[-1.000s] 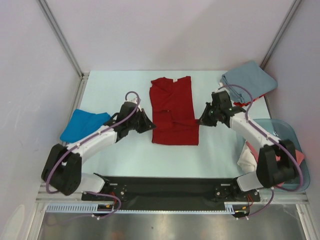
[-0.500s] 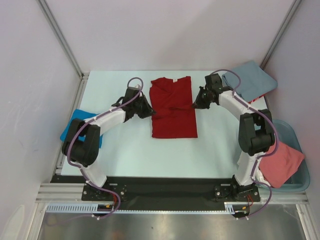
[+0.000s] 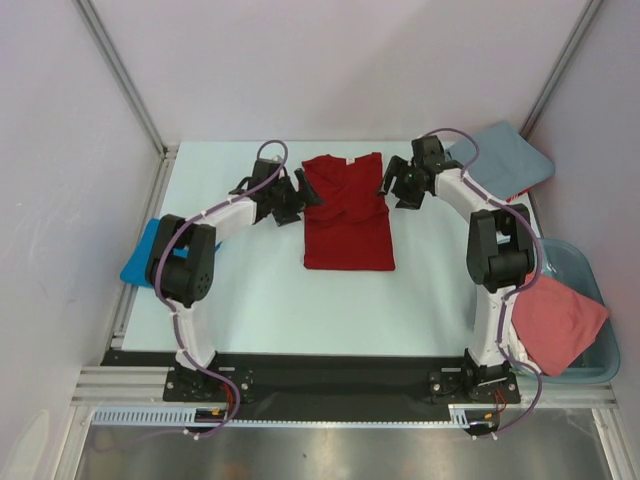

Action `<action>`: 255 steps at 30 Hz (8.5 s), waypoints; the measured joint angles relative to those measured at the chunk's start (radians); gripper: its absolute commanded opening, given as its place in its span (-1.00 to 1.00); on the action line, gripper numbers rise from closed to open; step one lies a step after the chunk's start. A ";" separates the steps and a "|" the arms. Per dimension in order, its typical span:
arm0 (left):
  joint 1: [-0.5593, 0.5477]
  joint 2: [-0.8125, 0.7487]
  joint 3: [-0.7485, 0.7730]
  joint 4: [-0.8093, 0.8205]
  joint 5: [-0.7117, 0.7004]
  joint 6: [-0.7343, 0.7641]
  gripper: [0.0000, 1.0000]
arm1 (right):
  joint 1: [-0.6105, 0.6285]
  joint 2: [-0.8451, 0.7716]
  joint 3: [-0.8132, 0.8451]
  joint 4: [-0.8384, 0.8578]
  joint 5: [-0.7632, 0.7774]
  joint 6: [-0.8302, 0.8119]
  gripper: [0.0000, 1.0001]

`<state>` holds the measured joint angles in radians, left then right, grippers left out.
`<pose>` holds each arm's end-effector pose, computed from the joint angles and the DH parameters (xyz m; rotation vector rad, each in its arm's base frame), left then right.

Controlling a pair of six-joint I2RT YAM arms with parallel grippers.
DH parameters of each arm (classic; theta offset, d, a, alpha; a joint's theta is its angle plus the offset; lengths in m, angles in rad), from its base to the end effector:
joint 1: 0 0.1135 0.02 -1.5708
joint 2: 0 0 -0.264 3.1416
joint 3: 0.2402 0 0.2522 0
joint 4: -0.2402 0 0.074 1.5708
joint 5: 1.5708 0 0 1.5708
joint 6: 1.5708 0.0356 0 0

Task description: Fold and stack the t-shirts

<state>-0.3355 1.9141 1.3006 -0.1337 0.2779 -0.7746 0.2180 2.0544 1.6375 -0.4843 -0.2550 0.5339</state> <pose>0.3963 -0.1485 0.1966 -0.3868 2.4196 -0.8537 0.4455 0.1079 0.2179 0.2875 2.5250 0.6270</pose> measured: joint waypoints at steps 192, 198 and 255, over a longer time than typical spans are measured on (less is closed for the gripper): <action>0.056 -0.070 0.053 -0.243 0.133 0.190 -0.93 | -0.024 -0.144 -0.120 0.063 -0.091 -0.037 -0.87; 0.073 0.013 0.155 -0.251 0.087 0.198 0.54 | -0.043 -0.017 -0.008 0.090 -0.080 -0.034 0.53; 0.137 -0.071 -0.270 -0.370 -1.097 0.501 -0.34 | 0.040 -0.207 -0.675 0.552 -0.140 -0.013 -0.78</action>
<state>-0.1986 1.8435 1.0302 -0.5034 -0.8192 -0.2737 0.2577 1.8477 0.9627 0.0681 -0.3946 0.5209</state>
